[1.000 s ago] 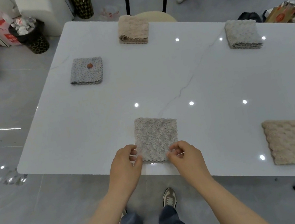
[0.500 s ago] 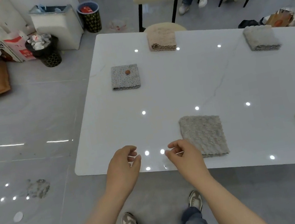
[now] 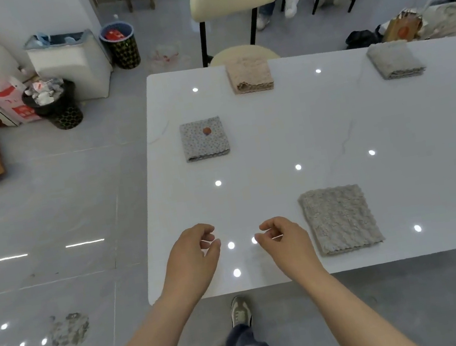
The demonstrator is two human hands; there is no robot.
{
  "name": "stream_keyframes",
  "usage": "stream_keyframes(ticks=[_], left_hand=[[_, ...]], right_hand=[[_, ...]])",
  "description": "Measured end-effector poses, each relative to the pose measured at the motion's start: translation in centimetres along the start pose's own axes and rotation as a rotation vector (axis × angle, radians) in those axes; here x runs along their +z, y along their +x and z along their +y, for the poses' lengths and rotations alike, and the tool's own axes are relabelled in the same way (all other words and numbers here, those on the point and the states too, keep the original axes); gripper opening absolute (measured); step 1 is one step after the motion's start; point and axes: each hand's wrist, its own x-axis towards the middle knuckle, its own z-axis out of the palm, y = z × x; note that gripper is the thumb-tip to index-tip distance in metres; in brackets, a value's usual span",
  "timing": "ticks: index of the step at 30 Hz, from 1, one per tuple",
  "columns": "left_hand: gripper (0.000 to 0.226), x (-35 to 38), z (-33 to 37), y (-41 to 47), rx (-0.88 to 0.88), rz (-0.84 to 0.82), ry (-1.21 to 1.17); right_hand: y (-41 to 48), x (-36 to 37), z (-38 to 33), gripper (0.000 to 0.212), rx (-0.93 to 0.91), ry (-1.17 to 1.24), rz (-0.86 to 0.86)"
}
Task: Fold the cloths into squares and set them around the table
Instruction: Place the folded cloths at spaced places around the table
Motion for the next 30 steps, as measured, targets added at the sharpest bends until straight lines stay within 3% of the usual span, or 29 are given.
stream_keyframes(ticks=[9,16,30], left_hand=[[0.024,-2.9,-0.4,5.3,0.010,-0.020,0.056],[0.023,-5.0,-2.2,9.5,0.085,-0.119,0.101],[0.023,-14.9,-7.3,18.0,0.318,-0.416,0.169]], right_hand=[[4.4,2.3,-3.5,0.016,0.017,0.025,-0.013],[5.6,4.8,-4.4,0.016,0.116,0.060,0.067],[5.1,17.1,-11.3,0.017,0.298,0.179,0.326]])
